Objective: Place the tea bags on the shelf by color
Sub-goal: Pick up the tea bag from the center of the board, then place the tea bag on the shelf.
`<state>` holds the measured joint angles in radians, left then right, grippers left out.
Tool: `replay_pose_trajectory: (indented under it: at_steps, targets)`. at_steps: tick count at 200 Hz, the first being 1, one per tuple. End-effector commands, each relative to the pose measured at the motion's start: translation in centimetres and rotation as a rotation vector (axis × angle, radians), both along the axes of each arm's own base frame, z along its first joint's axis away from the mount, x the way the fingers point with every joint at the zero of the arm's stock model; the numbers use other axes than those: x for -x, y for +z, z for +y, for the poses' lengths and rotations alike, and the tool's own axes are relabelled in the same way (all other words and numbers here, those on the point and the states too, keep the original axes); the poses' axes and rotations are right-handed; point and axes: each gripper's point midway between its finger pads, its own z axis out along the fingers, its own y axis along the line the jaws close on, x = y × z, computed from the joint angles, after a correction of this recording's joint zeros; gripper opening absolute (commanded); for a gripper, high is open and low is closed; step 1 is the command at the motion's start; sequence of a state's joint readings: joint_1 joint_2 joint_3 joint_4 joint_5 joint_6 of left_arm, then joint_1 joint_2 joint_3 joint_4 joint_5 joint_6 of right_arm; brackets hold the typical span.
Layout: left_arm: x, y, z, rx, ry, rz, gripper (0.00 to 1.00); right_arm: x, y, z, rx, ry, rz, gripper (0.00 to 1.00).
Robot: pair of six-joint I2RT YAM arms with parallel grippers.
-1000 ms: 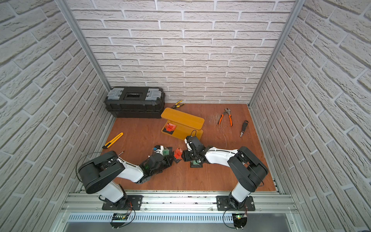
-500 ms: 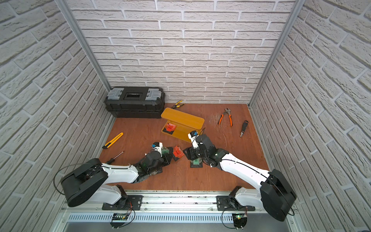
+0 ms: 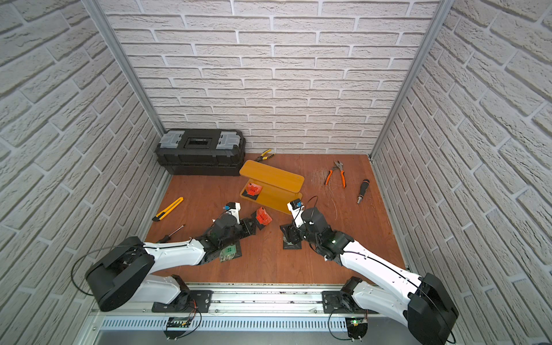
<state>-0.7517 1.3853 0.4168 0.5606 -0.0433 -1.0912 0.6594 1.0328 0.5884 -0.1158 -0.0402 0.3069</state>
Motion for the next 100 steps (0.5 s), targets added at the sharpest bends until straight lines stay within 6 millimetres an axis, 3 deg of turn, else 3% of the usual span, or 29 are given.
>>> replay_pose_trajectory:
  at_steps: [1,100]
  targets:
    - [-1.3,1.5,-0.6,0.019,-0.009,-0.048,0.00,-0.6,1.6,0.0,-0.027,-0.017,-0.065,0.64]
    - [-6.2,1.9,-0.7,0.075,0.064,-0.082,0.00,-0.6,2.0,-0.9,-0.005,-0.042,-0.093,0.65]
